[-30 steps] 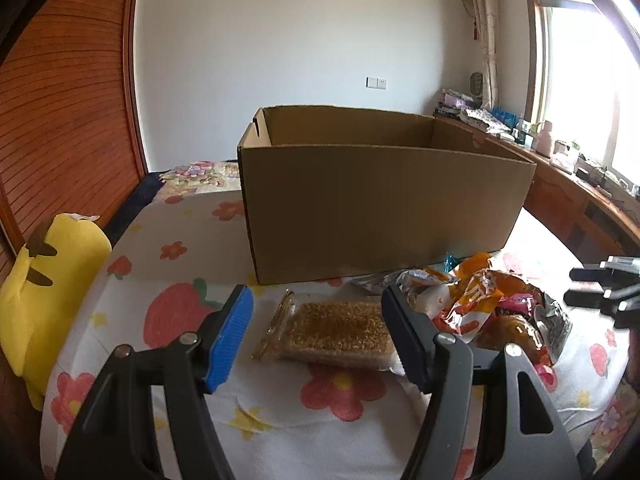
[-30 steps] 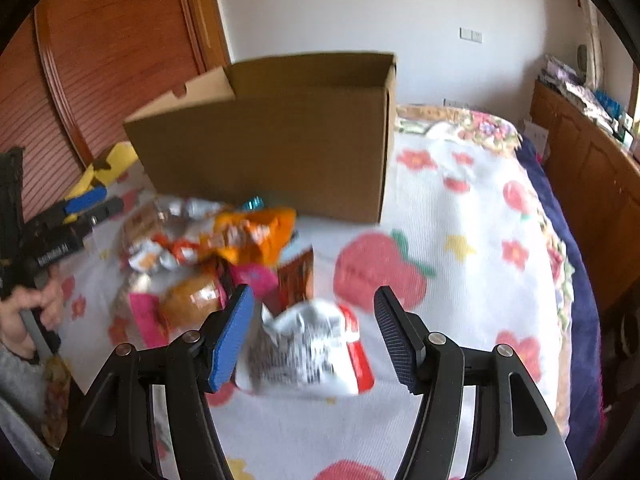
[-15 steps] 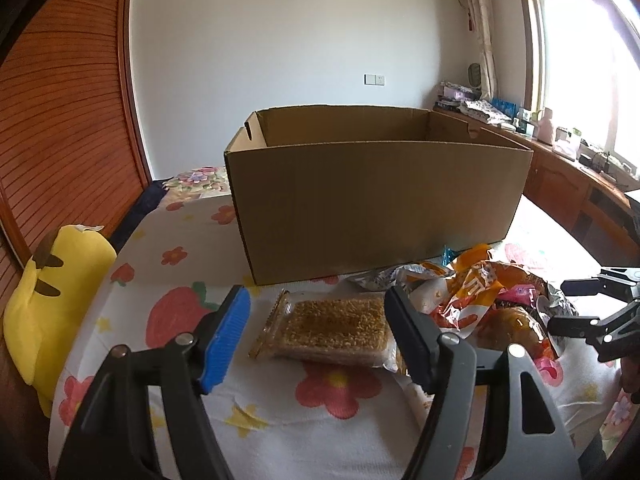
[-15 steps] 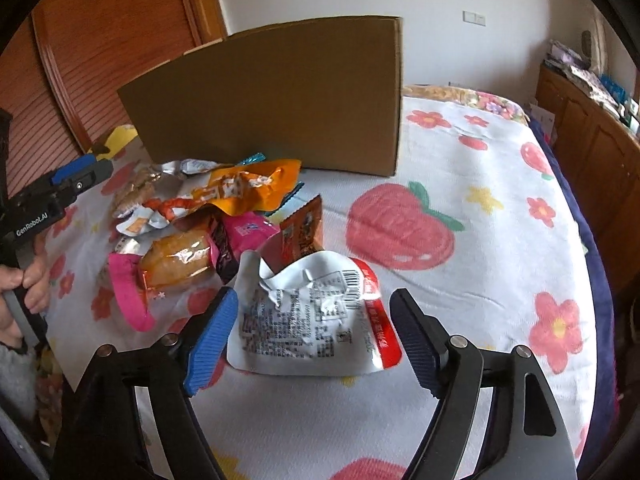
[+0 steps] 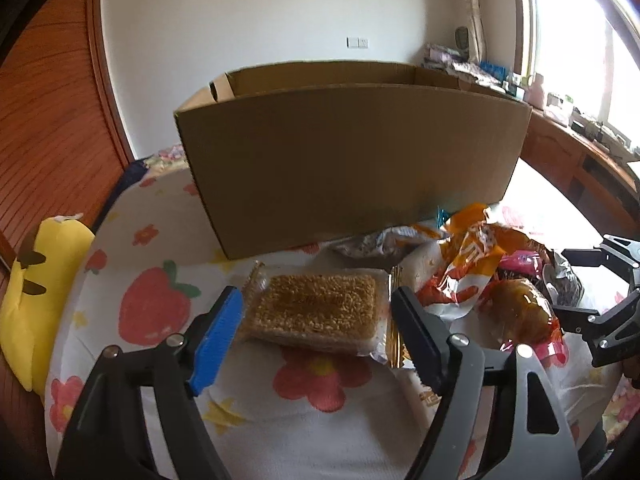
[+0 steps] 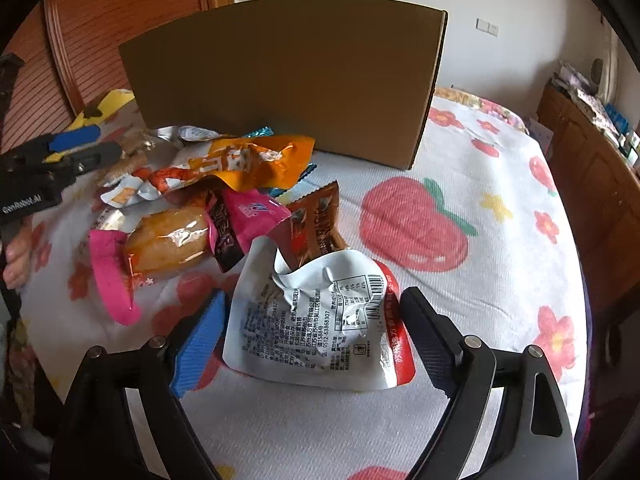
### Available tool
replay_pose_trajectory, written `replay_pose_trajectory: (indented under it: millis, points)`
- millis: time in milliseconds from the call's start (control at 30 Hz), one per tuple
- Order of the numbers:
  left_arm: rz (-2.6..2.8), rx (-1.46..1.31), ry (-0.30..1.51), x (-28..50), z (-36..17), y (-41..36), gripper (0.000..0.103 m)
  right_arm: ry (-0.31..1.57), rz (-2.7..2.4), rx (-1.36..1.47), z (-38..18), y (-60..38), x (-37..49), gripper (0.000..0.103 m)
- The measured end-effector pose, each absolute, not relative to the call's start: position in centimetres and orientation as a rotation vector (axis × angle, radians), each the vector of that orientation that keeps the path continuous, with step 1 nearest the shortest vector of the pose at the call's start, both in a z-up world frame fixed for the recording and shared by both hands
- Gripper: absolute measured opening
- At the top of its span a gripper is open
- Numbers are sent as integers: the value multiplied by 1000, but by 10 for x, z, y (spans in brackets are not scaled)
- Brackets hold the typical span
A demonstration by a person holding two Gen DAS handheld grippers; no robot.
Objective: Organize snacks
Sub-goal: 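Grasp sesame bar tray with left tool while right tool moves to crumpled white foil bag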
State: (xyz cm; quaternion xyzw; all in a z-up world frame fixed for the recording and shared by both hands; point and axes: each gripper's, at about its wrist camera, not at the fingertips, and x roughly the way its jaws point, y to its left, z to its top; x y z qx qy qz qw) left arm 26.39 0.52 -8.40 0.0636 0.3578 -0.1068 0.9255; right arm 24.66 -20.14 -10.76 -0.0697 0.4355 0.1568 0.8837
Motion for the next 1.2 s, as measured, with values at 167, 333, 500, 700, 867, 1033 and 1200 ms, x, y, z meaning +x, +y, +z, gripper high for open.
replay_pose_trajectory:
  millis: [167,333,500,700,867,1033,1200]
  points:
    - [-221,94,781,274,-85,8,82,903,323,-148,-108,-201,247,89]
    - [-248,80,824,281,-91,7,86,902,325,-145,-108,-201,245,89]
    - [-231,147,830,283,-95,-2,89,901,326,-142,-108,-201,245,89]
    - [-228,175,830,282,-97,-7,89,901,324,-146,-107,-201,244,89]
    - [-235,164,834,286,-96,-5,86,903,320,-151,-107,-199,245,89]
    - [-248,183,829,278,-92,-1,62,904,315,-149,-107,-199,245,89]
    - [-247,203,806,266,-82,-4,38,904,315,-149,-108,-199,245,89]
